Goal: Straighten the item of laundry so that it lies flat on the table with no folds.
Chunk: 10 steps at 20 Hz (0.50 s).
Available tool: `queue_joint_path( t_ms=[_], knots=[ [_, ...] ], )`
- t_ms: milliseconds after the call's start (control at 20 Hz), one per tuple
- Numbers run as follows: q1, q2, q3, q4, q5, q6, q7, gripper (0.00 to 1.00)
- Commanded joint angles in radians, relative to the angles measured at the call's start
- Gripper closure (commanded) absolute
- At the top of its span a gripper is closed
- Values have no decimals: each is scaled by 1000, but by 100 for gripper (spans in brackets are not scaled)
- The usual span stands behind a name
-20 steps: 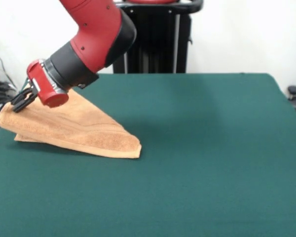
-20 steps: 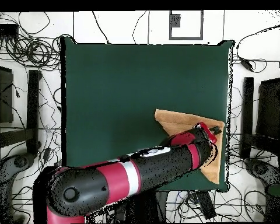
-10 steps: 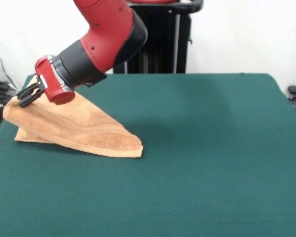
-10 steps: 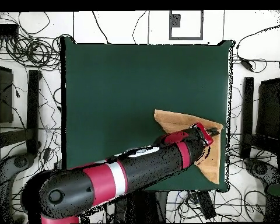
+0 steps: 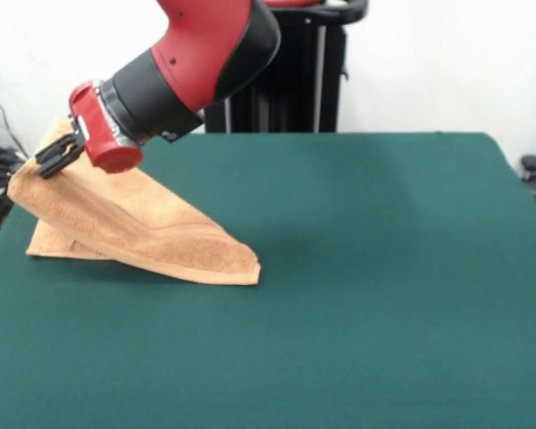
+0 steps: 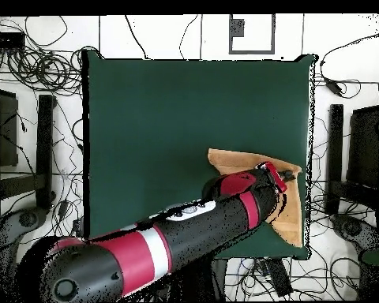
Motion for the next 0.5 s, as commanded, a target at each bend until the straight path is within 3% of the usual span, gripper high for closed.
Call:
queue_joint_path(
  t_ms=[50,500],
  knots=[
    [28,-73,203,7,-7,111,36,100],
    [60,-98,199,15,0,154,47,100]
  ],
)
